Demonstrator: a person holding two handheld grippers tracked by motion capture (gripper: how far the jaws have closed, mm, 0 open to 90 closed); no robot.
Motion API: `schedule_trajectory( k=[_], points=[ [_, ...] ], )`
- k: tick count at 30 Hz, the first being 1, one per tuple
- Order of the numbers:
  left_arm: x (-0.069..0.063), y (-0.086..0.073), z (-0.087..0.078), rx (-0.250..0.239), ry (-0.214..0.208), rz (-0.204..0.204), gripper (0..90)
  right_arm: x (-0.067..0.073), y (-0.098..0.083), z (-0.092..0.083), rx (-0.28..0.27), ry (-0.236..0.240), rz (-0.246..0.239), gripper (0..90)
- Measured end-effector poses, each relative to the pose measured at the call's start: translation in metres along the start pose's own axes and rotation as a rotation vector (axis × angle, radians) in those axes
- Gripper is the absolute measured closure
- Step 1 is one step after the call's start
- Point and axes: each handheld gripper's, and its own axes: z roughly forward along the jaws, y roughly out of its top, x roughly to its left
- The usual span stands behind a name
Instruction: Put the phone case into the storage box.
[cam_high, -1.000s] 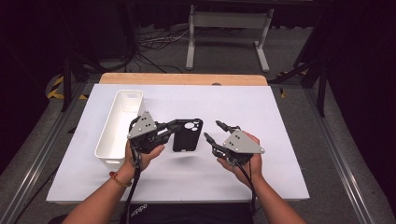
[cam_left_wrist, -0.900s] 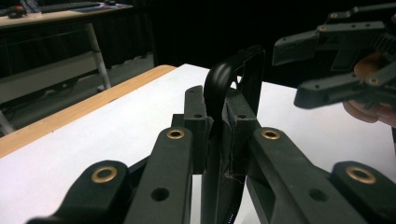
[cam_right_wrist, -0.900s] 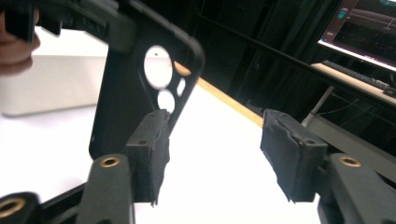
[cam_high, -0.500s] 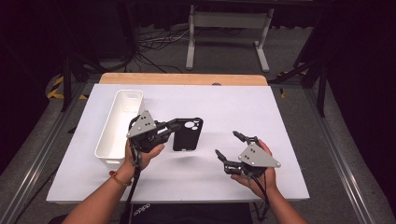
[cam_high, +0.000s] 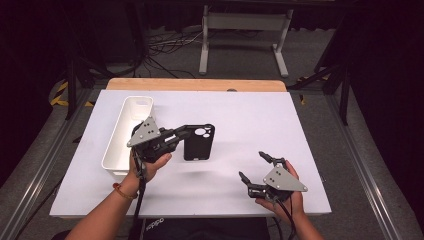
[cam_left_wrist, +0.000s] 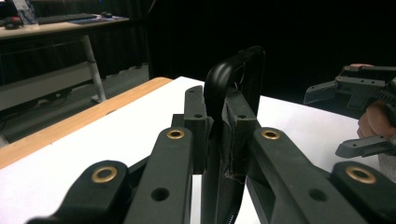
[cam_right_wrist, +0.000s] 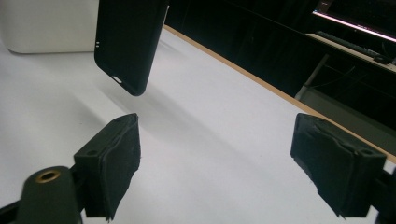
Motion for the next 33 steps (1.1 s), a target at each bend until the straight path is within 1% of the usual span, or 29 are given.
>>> schedule_trajectory(
  k=[1,2,4,5,7,9,12,14,18,23,27,31,33],
  points=[
    [0.001,0.001,-0.002,0.000,-0.001,0.002,82.5,0.000,-0.001,0.000,0.000,0.001,0.002,16.9],
    [0.002,0.001,-0.003,-0.005,-0.002,-0.007,82.5,0.000,-0.001,0.000,-0.001,0.002,0.002,16.9],
    [0.002,0.001,-0.004,-0.009,-0.002,-0.011,82.5,0.000,-0.003,0.001,0.008,0.002,0.005,16.9],
    [0.004,0.003,-0.008,-0.020,0.009,-0.006,82.5,0.000,-0.003,0.002,0.012,0.004,0.007,16.9],
    [0.006,0.004,-0.010,-0.028,0.012,-0.006,82.5,0.001,-0.004,0.003,0.016,0.007,0.006,16.9],
    [0.007,0.005,-0.012,-0.022,0.014,-0.010,82.5,0.001,-0.004,0.003,0.016,0.007,0.003,16.9],
    [0.011,0.007,-0.018,-0.039,0.021,-0.016,82.5,0.002,-0.003,0.003,0.014,0.011,0.003,16.9],
    [0.014,0.008,-0.019,-0.043,0.027,-0.016,82.5,0.002,-0.004,0.004,0.016,0.018,0.009,16.8],
    [0.017,0.009,-0.023,-0.046,0.033,-0.017,82.5,0.002,-0.004,0.004,0.016,0.022,-0.002,16.4],
    [0.021,0.010,-0.026,-0.057,0.047,-0.020,82.5,0.001,-0.004,0.003,0.006,0.015,0.004,16.5],
    [0.022,0.010,-0.029,-0.053,0.043,-0.022,82.5,0.000,-0.004,0.003,0.004,0.010,0.002,16.4],
    [0.024,0.012,-0.031,-0.061,0.046,-0.014,82.5,-0.002,-0.003,0.002,0.005,0.007,0.004,16.5],
    [0.025,0.013,-0.033,-0.061,0.042,-0.013,82.4,-0.002,-0.002,0.002,0.004,0.007,0.014,16.5]
  ],
)
